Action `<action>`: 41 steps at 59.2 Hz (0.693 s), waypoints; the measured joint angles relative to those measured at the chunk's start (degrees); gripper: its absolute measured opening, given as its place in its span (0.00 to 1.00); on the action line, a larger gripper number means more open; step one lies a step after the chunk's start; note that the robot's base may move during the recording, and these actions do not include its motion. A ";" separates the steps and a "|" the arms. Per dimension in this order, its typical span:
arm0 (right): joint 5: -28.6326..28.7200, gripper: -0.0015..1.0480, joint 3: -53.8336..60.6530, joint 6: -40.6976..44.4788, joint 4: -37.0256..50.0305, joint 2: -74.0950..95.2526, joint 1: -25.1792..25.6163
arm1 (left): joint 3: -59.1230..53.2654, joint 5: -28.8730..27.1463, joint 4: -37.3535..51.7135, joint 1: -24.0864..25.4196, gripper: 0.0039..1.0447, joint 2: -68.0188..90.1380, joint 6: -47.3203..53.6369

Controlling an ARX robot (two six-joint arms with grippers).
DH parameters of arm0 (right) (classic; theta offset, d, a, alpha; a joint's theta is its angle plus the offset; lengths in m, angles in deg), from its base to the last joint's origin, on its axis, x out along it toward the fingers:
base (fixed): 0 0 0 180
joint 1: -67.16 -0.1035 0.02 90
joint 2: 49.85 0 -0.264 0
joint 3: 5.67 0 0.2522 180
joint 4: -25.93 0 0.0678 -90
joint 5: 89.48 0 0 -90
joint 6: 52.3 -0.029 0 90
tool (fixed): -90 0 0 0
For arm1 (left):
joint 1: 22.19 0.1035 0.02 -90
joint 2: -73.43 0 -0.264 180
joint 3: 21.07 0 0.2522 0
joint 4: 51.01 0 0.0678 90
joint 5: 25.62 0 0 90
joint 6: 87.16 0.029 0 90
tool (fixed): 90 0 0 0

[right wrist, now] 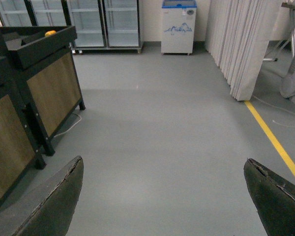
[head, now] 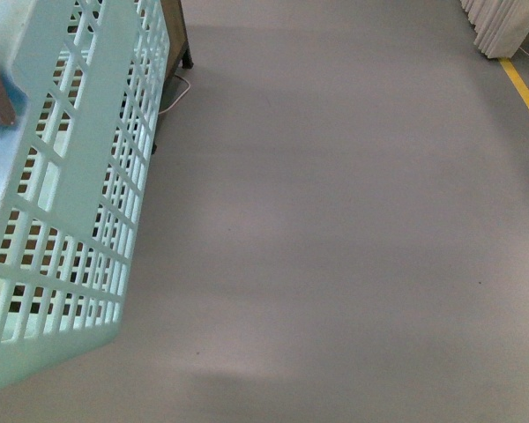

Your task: Pick lemon and mango into basket

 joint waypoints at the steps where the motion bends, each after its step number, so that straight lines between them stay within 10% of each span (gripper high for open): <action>1: 0.00 0.92 0.00 0.00 0.00 0.00 0.00 | 0.00 0.00 0.00 0.00 0.28 0.00 0.00; 41: 0.00 0.92 0.00 0.02 0.02 0.00 0.00 | 0.42 0.00 0.00 0.00 0.28 0.00 0.00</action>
